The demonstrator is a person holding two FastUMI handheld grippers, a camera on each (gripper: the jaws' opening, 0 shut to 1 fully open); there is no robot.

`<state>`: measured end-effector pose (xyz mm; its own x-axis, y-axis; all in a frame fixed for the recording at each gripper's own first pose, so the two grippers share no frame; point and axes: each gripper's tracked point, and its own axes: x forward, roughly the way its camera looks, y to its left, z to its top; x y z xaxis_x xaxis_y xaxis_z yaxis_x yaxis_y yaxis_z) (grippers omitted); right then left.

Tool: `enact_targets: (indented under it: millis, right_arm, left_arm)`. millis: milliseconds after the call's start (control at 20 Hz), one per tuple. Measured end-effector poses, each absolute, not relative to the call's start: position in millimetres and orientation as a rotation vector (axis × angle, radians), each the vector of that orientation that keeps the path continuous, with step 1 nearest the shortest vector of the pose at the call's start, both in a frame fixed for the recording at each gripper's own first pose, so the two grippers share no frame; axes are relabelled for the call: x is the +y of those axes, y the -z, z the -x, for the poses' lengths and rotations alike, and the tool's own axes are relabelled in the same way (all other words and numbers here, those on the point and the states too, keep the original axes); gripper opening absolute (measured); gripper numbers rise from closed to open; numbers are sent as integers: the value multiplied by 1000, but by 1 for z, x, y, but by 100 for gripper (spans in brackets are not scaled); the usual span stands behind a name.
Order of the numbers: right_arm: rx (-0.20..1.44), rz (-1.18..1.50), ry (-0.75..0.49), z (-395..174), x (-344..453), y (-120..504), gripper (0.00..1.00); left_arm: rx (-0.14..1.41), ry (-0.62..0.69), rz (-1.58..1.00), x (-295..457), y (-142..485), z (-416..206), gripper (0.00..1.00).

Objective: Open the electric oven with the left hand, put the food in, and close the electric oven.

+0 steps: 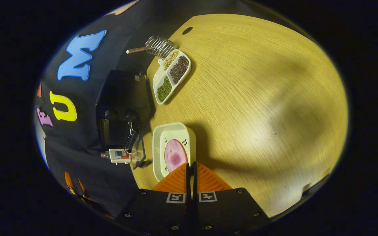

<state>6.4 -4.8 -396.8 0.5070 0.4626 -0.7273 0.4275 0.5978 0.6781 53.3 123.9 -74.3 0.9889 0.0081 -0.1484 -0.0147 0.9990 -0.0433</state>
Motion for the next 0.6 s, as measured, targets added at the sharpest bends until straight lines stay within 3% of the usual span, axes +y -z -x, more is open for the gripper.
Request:
enact_targets:
  millis: [600]
  right_arm:
    - [934, -1058, -19, -8, 62, 326, 0]
  left_arm:
    - [107, 61, 47, 130, 59, -61, 100]
